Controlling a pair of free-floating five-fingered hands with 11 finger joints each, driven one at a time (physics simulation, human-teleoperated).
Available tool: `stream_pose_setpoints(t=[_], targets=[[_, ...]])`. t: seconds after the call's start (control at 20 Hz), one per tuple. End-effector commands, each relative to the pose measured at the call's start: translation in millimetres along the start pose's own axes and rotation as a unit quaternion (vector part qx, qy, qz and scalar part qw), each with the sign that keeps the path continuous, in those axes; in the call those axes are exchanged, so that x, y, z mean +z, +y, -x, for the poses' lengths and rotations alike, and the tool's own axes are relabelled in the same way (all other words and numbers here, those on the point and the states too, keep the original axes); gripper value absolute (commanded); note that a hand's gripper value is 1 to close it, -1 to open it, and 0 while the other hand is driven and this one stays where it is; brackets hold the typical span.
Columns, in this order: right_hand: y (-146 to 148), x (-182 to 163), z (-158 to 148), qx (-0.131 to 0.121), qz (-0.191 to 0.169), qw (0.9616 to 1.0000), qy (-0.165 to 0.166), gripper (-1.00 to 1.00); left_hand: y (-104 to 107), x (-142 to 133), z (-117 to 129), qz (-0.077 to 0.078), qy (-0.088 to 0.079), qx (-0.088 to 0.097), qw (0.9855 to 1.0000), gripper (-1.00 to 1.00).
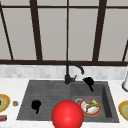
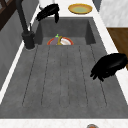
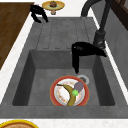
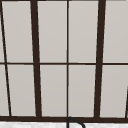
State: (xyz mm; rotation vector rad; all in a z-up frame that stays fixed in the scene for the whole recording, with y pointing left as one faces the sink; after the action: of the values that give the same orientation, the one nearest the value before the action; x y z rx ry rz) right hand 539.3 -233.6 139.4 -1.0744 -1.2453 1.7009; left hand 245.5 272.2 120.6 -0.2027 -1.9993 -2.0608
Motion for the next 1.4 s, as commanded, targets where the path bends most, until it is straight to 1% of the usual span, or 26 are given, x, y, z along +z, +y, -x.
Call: stream_pose_setpoints(t=[0.0, 0.25, 0.5, 0.65, 0.7, 0.8, 0.85, 0.95, 1.2, 1.35], targets=[[2.4, 20.2, 3.5, -0.02, 0.018, 0.9995, 0.013, -1.0, 0.0, 0.0, 0.0, 0.0, 0.0, 0.0, 1.0, 0.0], [7.1, 45.7, 7.6, -0.029, 0.036, 0.9989, 0.009, -1.0, 0.0, 0.0, 0.0, 0.0, 0.0, 0.0, 1.0, 0.0], [7.0, 81.0, 12.5, -0.046, 0.038, 0.9982, -0.002, -1.0, 0.0, 0.0, 0.0, 0.0, 0.0, 0.0, 1.0, 0.0], [12.1, 106.3, 9.2, -0.053, 0.033, 0.9981, 0.001, -1.0, 0.0, 0.0, 0.0, 0.0, 0.0, 0.0, 1.0, 0.0], [12.0, 114.3, 5.7, -0.052, 0.025, 0.9983, 0.001, -1.0, 0.0, 0.0, 0.0, 0.0, 0.0, 0.0, 1.0, 0.0], [12.8, 127.7, 2.8, -0.058, 0.014, 0.9982, -0.003, -1.0, 0.0, 0.0, 0.0, 0.0, 0.0, 0.0, 1.0, 0.0], [13.0, 129.0, 3.9, -0.067, 0.002, 0.9977, -0.001, -1.0, 0.0, 0.0, 0.0, 0.0, 0.0, 0.0, 1.0, 0.0], [13.4, 137.7, 0.0, -0.071, -0.005, 0.9975, 0.005, -1.0, 0.0, 0.0, 0.0, 0.0, 0.0, 0.0, 1.0, 0.0], [18.6, 167.2, -9.7, -0.067, -0.013, 0.9976, 0.01, -1.0, 0.0, 0.0, 0.0, 0.0, 0.0, 0.0, 1.0, 0.0], [20.4, 186.1, -13.7, -0.075, -0.02, 0.997, 0.007, -1.0, 0.0, 0.0, 0.0, 0.0, 0.0, 0.0, 1.0, 0.0]])
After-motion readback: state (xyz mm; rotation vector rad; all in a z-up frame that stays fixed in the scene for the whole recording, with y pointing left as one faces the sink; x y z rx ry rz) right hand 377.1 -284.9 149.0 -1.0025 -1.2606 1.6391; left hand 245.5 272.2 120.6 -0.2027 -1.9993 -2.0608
